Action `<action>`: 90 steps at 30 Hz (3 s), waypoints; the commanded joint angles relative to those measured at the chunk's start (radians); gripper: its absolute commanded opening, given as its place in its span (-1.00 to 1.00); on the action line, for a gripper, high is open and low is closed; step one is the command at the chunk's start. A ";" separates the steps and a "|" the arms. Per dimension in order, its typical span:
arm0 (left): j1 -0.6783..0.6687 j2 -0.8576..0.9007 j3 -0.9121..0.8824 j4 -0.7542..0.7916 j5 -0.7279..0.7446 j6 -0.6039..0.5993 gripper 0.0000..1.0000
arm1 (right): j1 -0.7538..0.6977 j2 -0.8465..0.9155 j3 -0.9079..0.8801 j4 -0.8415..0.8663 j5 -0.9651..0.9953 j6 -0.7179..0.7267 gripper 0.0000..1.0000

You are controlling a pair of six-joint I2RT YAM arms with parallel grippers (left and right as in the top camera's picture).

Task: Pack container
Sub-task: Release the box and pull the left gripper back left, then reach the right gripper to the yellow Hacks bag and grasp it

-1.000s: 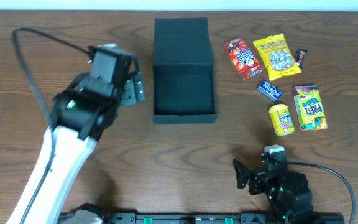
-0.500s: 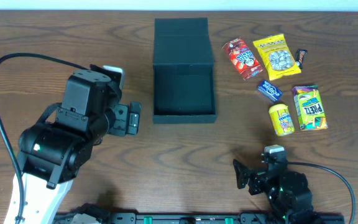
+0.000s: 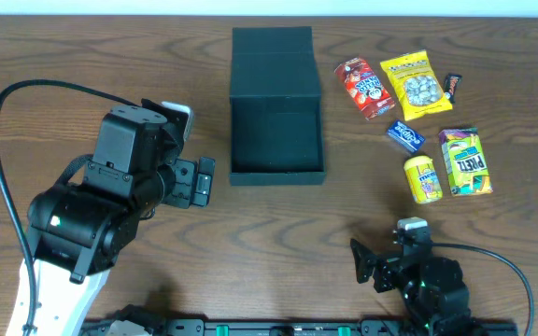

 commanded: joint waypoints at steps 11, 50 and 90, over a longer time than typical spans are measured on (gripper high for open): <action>0.002 -0.006 0.014 -0.006 0.014 0.021 0.91 | 0.009 -0.006 -0.008 0.142 -0.050 0.217 0.99; 0.002 -0.006 0.014 -0.006 0.014 0.021 0.91 | -0.439 0.943 0.549 0.512 -0.335 -0.036 0.98; 0.002 -0.006 0.014 -0.006 0.014 0.021 0.91 | -0.631 2.242 1.434 0.536 -0.491 -0.337 0.94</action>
